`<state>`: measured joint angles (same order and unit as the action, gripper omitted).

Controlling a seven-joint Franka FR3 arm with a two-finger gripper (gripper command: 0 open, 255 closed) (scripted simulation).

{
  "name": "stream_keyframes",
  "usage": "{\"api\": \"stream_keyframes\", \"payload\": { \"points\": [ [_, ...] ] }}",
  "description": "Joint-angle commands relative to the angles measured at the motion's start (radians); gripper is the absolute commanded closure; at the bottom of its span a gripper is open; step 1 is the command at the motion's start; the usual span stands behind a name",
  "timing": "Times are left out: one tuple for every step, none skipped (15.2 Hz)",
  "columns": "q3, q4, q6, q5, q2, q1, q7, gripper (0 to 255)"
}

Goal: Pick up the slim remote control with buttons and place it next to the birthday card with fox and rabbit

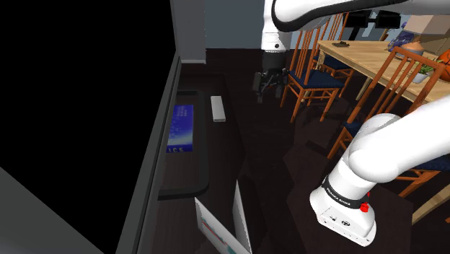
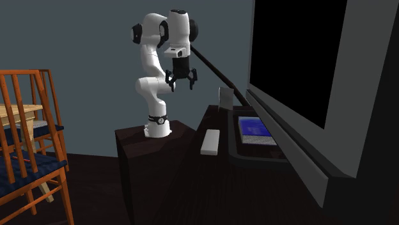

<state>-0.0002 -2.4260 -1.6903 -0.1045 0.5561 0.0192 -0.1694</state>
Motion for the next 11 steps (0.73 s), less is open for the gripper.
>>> {"api": "stream_keyframes", "payload": {
  "points": [
    [0.017,0.016,-0.067,-0.003,-0.062,0.002,-0.034,0],
    [0.024,0.027,-0.099,-0.002,-0.096,0.003,-0.050,0],
    [0.031,0.039,-0.129,-0.001,-0.130,0.005,-0.066,0],
    [0.037,0.053,-0.158,0.001,-0.165,0.007,-0.082,0],
    [0.043,0.068,-0.186,0.004,-0.199,0.009,-0.099,0],
    [0.049,0.084,-0.213,0.008,-0.234,0.012,-0.115,0],
    [0.053,0.102,-0.238,0.012,-0.269,0.013,-0.132,0],
    [0.058,0.121,-0.263,0.018,-0.305,0.016,-0.149,0],
    [0.062,0.141,-0.286,0.024,-0.340,0.018,-0.166,0],
    [0.066,0.163,-0.308,0.031,-0.376,0.020,-0.184,0],
    [0.068,0.185,-0.328,0.039,-0.411,0.021,-0.202,0]
  ]
}}
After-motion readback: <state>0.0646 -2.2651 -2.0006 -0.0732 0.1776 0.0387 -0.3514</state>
